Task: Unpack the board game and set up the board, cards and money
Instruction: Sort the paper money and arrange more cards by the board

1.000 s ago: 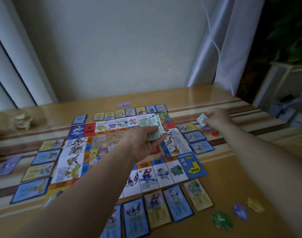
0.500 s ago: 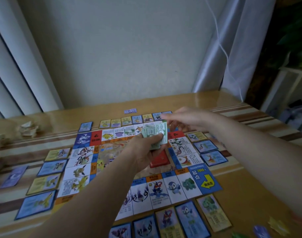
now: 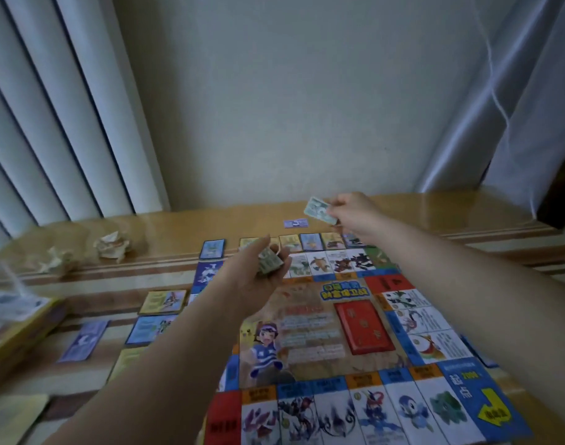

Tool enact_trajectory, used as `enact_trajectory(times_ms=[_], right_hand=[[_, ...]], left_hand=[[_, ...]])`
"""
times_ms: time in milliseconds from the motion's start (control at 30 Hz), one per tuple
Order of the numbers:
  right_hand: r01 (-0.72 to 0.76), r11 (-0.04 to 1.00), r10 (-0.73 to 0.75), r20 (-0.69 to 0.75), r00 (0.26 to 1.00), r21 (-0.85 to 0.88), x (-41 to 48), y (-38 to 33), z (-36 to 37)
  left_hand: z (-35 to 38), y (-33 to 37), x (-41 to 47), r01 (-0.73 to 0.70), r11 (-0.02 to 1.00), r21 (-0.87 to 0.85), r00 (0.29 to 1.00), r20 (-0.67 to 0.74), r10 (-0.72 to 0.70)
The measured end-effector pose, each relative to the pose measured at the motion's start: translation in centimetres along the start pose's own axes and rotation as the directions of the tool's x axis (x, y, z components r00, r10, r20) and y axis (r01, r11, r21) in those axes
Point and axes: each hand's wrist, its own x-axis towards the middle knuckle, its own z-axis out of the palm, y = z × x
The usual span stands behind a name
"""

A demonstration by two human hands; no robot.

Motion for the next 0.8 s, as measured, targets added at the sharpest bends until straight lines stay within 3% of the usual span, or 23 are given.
enact_trajectory(times_ms=[167,367,467,567,700,800], right_hand=[[0.113,0.933,-0.126,-0.014,0.992,-0.342,7.5,0.6,3.5],[0.044,0.890,-0.082,-0.063,0.995,-0.455,12.2,2.8,6.9],[0.014,0.771,-0.084,-0.081,0.993,-0.637,12.5,4.0,7.6],[0.044,0.680,-0.220,-0.147,0.964,-0.732,11.7,3.6,7.4],[0.199,0.808,-0.314,-0.121,0.942,-0.555,8.9,0.0,7.0],[0.356,0.880,-0.338,0.112,0.935,-0.316,4.0,-4.4,8.3]], left_hand=[[-3.1,4.0,1.9,-0.035,0.997,-0.068,0.999,0.001,0.036],[-5.7,6.0,3.9,-0.097,0.993,-0.064,0.995,-0.037,0.095],[-6.2,6.1,4.7,-0.102,0.993,-0.066,0.994,-0.044,0.099],[-6.5,6.2,4.7,-0.090,0.993,-0.072,0.996,-0.022,0.088],[-6.7,6.9,2.9,-0.118,0.991,-0.059,0.993,0.012,0.119],[-7.4,7.7,0.5,-0.185,0.983,-0.020,0.981,0.053,0.186]])
